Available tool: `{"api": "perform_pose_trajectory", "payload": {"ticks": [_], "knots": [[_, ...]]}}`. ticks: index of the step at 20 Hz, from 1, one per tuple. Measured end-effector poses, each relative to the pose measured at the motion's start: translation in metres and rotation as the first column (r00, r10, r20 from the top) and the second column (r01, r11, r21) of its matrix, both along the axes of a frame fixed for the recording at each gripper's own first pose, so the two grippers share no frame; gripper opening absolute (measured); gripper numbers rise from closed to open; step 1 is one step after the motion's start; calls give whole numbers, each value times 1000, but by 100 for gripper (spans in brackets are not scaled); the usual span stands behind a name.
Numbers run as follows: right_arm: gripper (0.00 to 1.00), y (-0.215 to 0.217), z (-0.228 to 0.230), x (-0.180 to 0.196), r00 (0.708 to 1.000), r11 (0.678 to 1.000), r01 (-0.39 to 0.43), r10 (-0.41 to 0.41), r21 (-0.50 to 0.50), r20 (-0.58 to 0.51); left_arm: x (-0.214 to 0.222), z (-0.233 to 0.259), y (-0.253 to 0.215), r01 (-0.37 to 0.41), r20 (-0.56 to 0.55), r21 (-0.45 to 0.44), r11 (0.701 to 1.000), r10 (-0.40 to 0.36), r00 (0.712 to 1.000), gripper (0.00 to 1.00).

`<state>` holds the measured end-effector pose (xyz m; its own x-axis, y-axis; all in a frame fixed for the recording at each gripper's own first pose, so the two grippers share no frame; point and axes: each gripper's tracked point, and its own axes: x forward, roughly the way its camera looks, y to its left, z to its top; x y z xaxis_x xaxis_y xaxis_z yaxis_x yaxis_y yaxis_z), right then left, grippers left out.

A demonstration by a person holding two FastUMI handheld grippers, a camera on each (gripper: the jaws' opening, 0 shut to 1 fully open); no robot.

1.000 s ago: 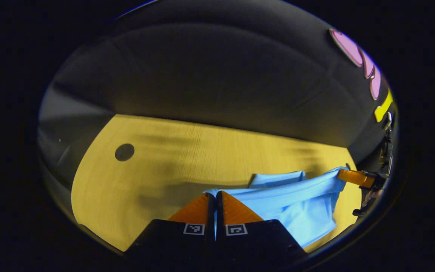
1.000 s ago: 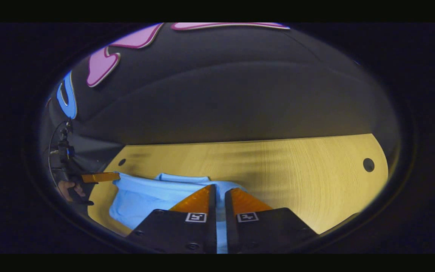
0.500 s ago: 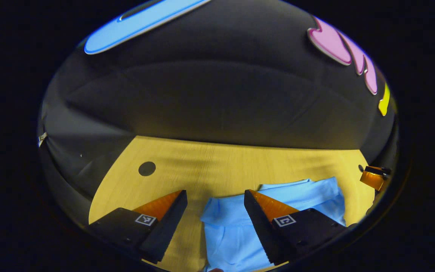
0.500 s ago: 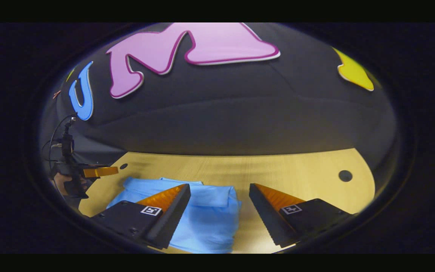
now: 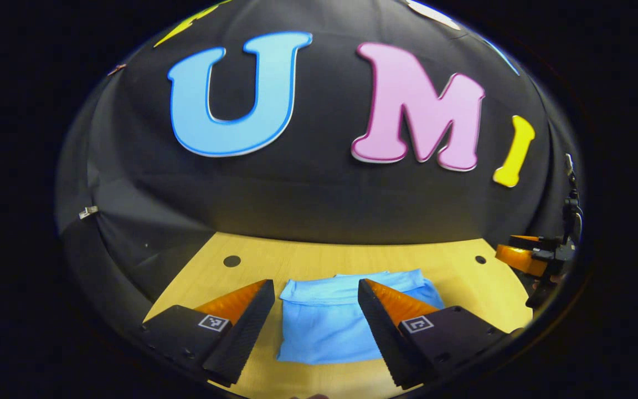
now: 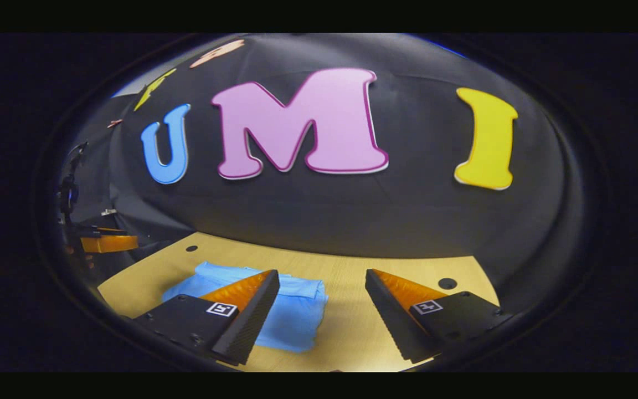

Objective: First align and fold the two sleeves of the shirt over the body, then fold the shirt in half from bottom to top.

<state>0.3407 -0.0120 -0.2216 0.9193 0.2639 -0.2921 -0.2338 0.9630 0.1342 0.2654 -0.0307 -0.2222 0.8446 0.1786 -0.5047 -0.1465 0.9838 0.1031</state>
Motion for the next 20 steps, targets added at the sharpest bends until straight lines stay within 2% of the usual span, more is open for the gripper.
{"api": "perform_pose_trajectory", "payload": {"ticks": [2,5,7,11,16,20], "knots": [[98,8,28,-34,999,1000,7,-6,-15,50,-31,18,-23,30,37,28,999,-31,999,97],[98,20,66,-107,993,1000,2,0,-13,116,-85,48,-48,59,104,36,998,-63,993,96],[98,30,80,-160,993,999,-30,31,-16,110,-127,68,-55,77,144,26,997,-80,986,96],[99,48,124,-253,985,999,-38,37,-1,167,-210,106,-63,76,209,39,996,-82,974,96],[99,49,170,-333,965,999,2,7,-36,260,-283,138,-88,91,271,22,996,-94,958,97],[97,47,190,-369,952,999,29,-14,-44,306,-308,151,-100,94,305,31,995,-99,947,97]]}}
